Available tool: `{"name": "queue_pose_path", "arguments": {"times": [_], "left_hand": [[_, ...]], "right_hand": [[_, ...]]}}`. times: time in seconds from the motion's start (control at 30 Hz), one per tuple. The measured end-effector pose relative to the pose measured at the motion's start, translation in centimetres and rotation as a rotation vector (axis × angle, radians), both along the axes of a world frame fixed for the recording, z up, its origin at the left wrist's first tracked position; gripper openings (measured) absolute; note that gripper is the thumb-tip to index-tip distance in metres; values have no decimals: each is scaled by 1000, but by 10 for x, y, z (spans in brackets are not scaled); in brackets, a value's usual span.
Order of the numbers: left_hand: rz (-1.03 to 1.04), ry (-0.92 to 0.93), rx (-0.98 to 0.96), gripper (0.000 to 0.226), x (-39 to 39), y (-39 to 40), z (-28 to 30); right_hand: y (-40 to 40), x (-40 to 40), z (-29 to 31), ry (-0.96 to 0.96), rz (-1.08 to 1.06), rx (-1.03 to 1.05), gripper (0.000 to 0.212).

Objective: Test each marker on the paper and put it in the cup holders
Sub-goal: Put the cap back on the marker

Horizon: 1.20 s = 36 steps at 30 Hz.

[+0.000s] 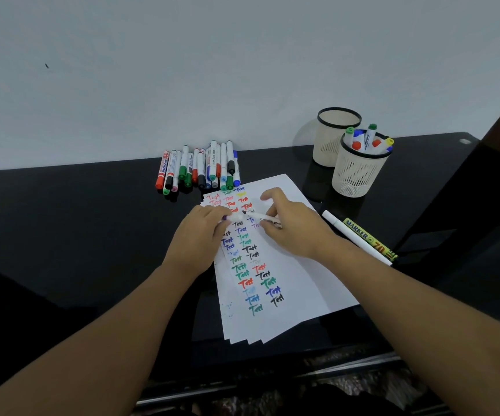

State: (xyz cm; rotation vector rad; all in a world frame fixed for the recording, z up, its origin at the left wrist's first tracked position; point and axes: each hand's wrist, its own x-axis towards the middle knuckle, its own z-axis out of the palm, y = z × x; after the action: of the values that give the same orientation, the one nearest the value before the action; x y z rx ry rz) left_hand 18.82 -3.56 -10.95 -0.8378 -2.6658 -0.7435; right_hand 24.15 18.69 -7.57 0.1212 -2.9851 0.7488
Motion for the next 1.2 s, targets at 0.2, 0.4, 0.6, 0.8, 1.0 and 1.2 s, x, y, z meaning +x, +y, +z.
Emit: {"name": "queue_pose_path", "arguments": {"times": [0.2, 0.4, 0.6, 0.8, 1.0, 1.2], "left_hand": [[39, -23, 19, 27, 5, 1, 4], [16, -3, 23, 28, 5, 1, 3], [-62, 86, 3, 26, 3, -1, -2], [-15, 2, 66, 41, 6, 1, 0], [46, -106, 70, 70, 5, 2, 2], [54, -87, -223, 80, -9, 3, -9]], "right_hand": [[3, 4, 3, 20, 11, 26, 27], [3, 5, 3, 12, 28, 12, 34], [-7, -4, 9, 20, 113, 77, 44], [-15, -7, 8, 35, 226, 94, 51], [-11, -8, -1, 36, 162, 63, 50], [-7, -9, 0, 3, 103, 7, 47]]}}
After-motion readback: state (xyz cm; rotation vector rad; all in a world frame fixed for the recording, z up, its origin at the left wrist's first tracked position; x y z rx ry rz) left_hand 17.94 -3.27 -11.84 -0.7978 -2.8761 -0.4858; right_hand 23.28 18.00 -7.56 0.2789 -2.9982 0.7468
